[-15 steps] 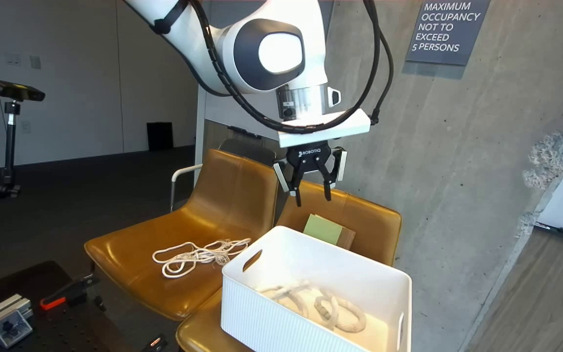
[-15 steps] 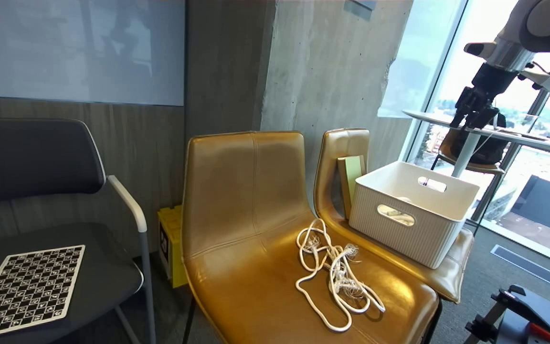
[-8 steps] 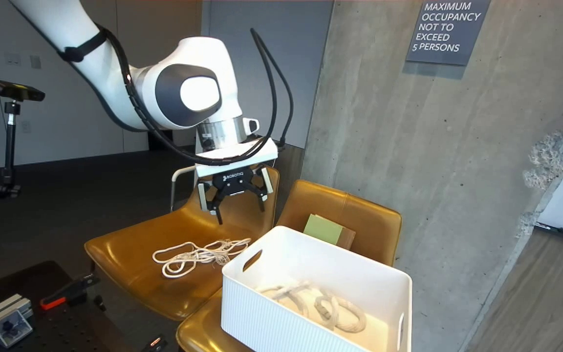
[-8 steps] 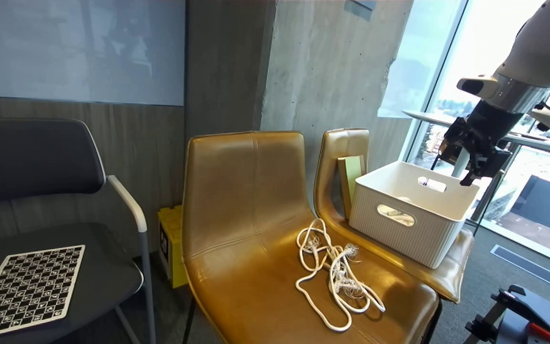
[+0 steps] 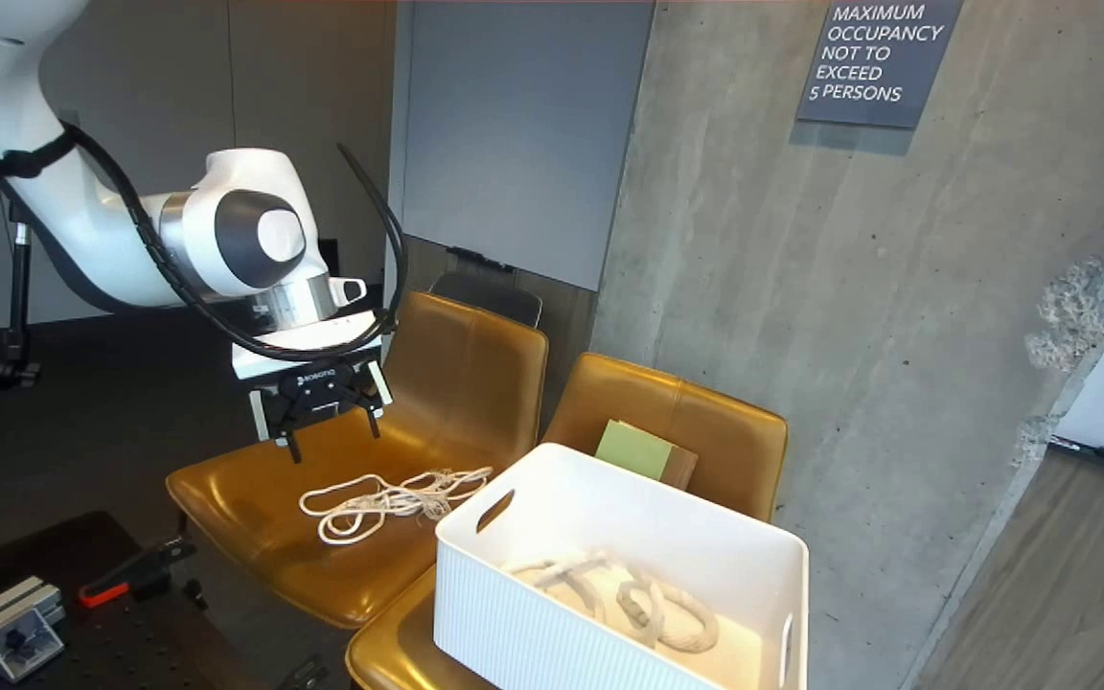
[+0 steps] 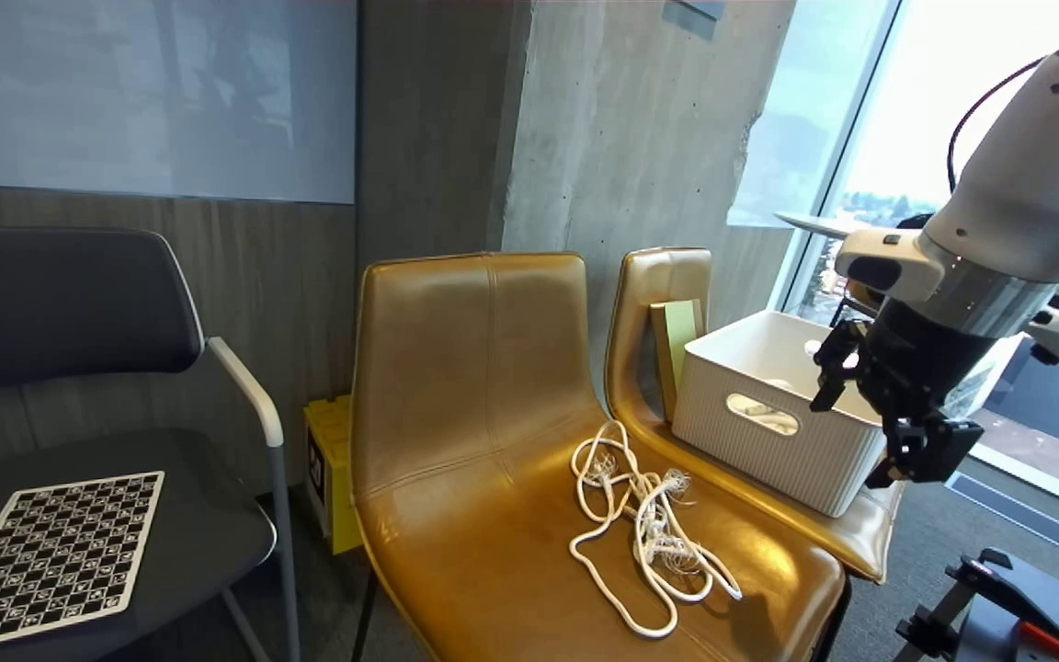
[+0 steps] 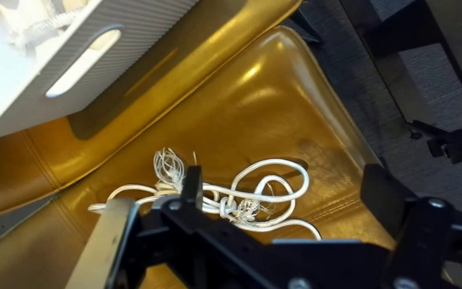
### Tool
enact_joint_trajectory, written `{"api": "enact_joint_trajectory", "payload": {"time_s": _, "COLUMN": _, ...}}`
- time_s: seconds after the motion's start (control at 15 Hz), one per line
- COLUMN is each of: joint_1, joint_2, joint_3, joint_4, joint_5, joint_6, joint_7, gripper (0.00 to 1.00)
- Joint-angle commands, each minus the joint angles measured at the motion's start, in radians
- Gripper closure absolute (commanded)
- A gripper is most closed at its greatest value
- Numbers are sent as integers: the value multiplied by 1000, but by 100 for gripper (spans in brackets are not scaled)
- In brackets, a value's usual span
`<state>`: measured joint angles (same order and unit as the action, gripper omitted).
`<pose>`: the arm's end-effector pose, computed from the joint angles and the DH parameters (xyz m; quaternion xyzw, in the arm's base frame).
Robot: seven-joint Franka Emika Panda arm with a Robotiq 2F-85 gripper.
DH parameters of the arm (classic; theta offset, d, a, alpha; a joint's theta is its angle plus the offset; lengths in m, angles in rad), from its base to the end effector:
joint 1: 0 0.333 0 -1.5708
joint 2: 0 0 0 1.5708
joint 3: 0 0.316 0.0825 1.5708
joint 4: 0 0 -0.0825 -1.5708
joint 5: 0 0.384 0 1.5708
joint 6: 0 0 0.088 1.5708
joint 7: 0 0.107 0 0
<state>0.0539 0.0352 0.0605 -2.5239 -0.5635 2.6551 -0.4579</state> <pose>0.4632 0.0683 0.2702 0.8531 0.5003 0.0217 0.1465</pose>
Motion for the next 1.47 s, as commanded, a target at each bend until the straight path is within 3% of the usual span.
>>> {"api": "enact_joint_trajectory", "payload": {"time_s": 0.0, "joint_1": 30, "joint_2": 142, "joint_3": 16, "joint_4": 68, "joint_5": -27, "joint_6": 40, "joint_7": 82, "gripper": 0}}
{"api": "enact_joint_trajectory", "payload": {"time_s": 0.6, "joint_1": 25, "joint_2": 557, "joint_3": 21, "joint_4": 337, "joint_5": 99, "joint_6": 86, "joint_7": 62, "gripper": 0}}
{"api": "enact_joint_trajectory", "payload": {"time_s": 1.0, "joint_1": 14, "joint_2": 730, "joint_3": 30, "joint_4": 478, "joint_5": 167, "joint_6": 77, "joint_7": 58, "gripper": 0}}
{"api": "enact_joint_trajectory", "payload": {"time_s": 1.07, "joint_1": 17, "joint_2": 746, "joint_3": 26, "joint_4": 494, "joint_5": 171, "joint_6": 78, "joint_7": 62, "gripper": 5}}
{"api": "enact_joint_trajectory", "payload": {"time_s": 1.2, "joint_1": 28, "joint_2": 748, "joint_3": 22, "joint_4": 495, "joint_5": 175, "joint_6": 83, "joint_7": 74, "gripper": 29}}
{"api": "enact_joint_trajectory", "payload": {"time_s": 1.27, "joint_1": 37, "joint_2": 743, "joint_3": 17, "joint_4": 489, "joint_5": 171, "joint_6": 86, "joint_7": 81, "gripper": 31}}
{"api": "enact_joint_trajectory", "payload": {"time_s": 1.4, "joint_1": 57, "joint_2": 724, "joint_3": 9, "joint_4": 472, "joint_5": 161, "joint_6": 91, "joint_7": 98, "gripper": 46}}
